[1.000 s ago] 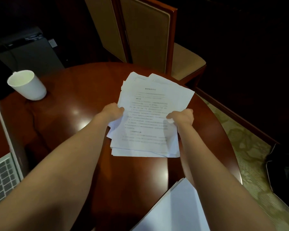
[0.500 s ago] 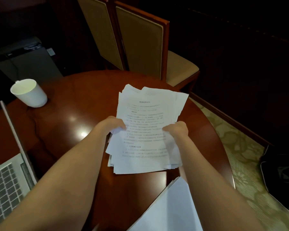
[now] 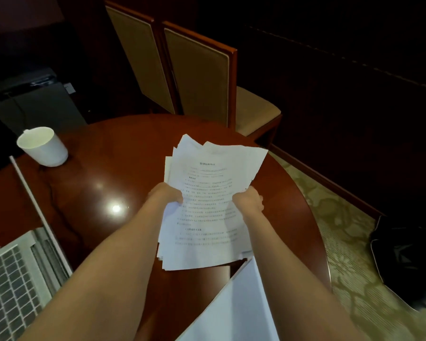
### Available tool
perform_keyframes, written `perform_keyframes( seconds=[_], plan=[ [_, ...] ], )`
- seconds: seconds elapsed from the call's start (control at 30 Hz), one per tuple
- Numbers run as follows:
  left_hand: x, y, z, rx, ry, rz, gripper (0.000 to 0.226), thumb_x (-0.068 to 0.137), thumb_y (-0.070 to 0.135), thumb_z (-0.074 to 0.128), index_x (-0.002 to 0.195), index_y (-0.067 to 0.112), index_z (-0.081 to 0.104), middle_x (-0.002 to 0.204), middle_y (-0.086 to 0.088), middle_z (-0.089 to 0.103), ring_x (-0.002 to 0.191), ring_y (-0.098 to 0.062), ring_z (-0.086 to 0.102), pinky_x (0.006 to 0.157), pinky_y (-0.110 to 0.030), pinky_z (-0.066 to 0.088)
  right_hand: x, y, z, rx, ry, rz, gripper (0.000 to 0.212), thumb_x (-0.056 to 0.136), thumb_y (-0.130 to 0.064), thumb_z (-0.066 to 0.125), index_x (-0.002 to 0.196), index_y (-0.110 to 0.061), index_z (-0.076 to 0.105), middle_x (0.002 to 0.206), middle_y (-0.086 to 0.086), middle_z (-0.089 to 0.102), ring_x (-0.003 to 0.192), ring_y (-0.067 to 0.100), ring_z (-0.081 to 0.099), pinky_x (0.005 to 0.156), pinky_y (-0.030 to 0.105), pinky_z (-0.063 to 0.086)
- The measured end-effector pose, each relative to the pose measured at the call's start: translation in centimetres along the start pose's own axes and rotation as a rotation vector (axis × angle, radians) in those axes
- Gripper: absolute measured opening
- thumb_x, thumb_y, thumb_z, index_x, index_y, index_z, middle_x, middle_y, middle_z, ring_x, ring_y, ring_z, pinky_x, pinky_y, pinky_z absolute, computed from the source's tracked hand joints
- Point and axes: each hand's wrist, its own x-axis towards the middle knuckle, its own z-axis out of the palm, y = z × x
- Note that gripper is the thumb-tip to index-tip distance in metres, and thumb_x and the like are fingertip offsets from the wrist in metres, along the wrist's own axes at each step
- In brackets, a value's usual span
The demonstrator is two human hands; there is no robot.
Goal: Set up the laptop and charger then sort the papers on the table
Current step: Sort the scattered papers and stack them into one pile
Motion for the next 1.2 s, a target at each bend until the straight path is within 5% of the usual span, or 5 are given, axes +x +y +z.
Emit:
perform_keyframes(
  seconds=[0.2, 0.37, 0.5, 0.67, 1.2],
  plan=[
    [-0.8, -0.4, 0.2, -0.232, -0.059, -0.036, 0.077, 0.090, 0.007, 0.057, 0.147, 0.003, 0.006, 0.148, -0.017, 0.027, 0.133, -0.034, 0.033, 0.109, -0.039, 0.034, 0.0, 0.1, 0.0, 0.268, -0.119, 0.113, 0.052, 0.083, 0.005, 0.058, 0.131, 0.005, 0.041, 0.130, 0.016, 0.050, 0.117, 0.034, 0.050, 0.081, 0.034, 0.043],
    [-1.7, -0.4, -0.9, -0.431, 0.002, 0.202, 0.042, 0.086, 0.000, 0.061, 0.126, 0.005, 0.049, 0.131, -0.013, 0.054, 0.111, -0.029, 0.055, 0.091, -0.038, 0.047, -1.4, 1.0, -1.4, 0.367, -0.035, -0.146, 0.036, 0.083, 0.002, 0.064, 0.119, -0.001, 0.058, 0.118, 0.011, 0.063, 0.109, 0.030, 0.060, 0.088, 0.035, 0.050],
    [-4.6, 2.6, -3.2, -0.589, 0.061, 0.439, 0.038, 0.088, 0.002, 0.060, 0.125, 0.005, 0.052, 0.129, -0.010, 0.056, 0.114, -0.024, 0.055, 0.084, -0.032, 0.046, -2.8, -1.2, -4.9, 0.584, 0.056, -0.381, 0.032, 0.080, 0.003, 0.067, 0.110, -0.004, 0.063, 0.103, 0.007, 0.066, 0.102, 0.030, 0.064, 0.088, 0.041, 0.053],
    [-7.7, 6.1, -5.3, -0.764, 0.104, 0.616, 0.039, 0.088, 0.012, 0.063, 0.126, 0.012, 0.054, 0.123, -0.002, 0.059, 0.103, -0.013, 0.054, 0.083, -0.027, 0.044, -5.9, -4.5, -8.8, 0.688, 0.002, -0.645, 0.027, 0.081, 0.003, 0.066, 0.102, -0.013, 0.060, 0.093, -0.006, 0.065, 0.089, 0.012, 0.064, 0.073, 0.017, 0.056],
    [-9.6, 7.0, -6.3, -0.802, 0.147, 0.699, 0.050, 0.082, 0.020, 0.070, 0.128, 0.014, 0.051, 0.128, -0.003, 0.057, 0.121, -0.021, 0.052, 0.090, -0.028, 0.043, -7.6, -5.3, -11.0, 0.752, -0.029, -0.710, 0.022, 0.078, -0.004, 0.071, 0.096, -0.014, 0.063, 0.091, -0.004, 0.067, 0.080, 0.006, 0.066, 0.060, 0.015, 0.054]
  ],
)
